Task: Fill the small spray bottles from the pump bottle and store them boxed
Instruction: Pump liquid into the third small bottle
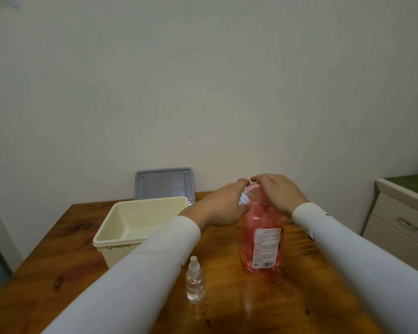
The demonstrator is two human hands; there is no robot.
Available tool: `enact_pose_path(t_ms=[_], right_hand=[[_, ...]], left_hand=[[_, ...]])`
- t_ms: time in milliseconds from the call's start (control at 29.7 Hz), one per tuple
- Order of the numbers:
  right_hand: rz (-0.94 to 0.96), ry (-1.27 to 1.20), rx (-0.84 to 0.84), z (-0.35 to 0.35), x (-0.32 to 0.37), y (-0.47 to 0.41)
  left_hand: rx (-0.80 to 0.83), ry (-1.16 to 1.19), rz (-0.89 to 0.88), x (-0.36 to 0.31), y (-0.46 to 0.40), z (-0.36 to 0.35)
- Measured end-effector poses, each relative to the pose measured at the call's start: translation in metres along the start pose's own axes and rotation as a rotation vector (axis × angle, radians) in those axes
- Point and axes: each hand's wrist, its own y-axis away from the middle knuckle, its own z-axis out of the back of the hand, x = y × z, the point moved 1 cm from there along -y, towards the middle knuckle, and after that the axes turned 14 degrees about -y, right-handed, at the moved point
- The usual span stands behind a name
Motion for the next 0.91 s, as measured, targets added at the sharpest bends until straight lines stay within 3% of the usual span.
enact_pose_path(t_ms=[909], right_hand=[[0.001,-0.047,-0.030,-0.002,-0.002,-0.002]], left_hand=[[0.008,0.013,-0.005,-0.002,0.001,0.002]])
